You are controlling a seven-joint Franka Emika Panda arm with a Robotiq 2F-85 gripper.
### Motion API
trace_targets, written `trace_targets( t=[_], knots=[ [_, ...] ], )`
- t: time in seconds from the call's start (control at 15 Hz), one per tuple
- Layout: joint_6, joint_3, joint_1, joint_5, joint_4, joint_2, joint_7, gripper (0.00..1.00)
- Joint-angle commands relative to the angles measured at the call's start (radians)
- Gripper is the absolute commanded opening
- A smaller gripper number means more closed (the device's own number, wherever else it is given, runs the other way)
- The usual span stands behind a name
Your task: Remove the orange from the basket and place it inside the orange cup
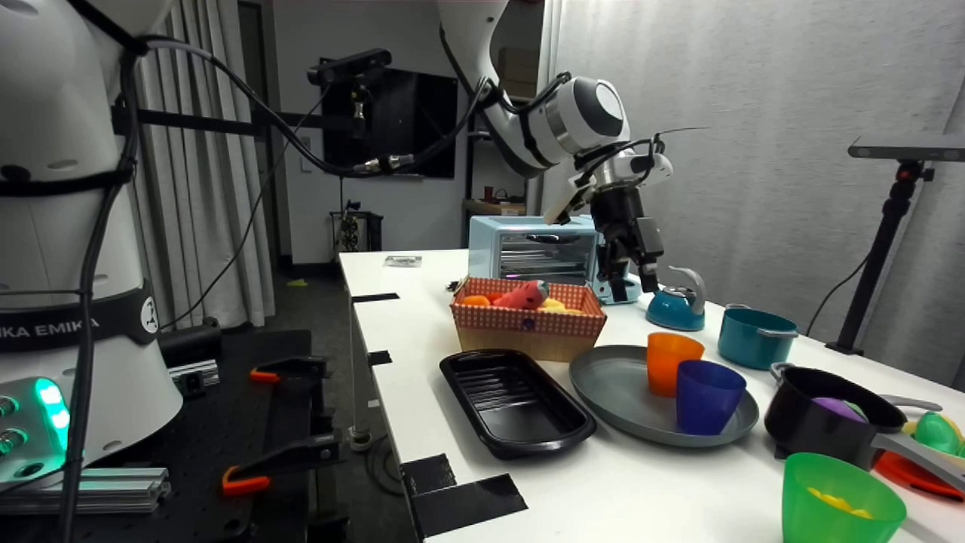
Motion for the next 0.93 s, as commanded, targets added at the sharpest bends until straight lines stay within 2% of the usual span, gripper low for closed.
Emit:
trace_targets(
  t=[0.0,0.87],
  knots=[
    [0.004,0.006,0.017,-0.046,-0.129,-0.117,0.042,1.0],
    [-0.021,0.107,-0.007,-0.101,-0.398,-0.377,0.138,1.0]
  ],
)
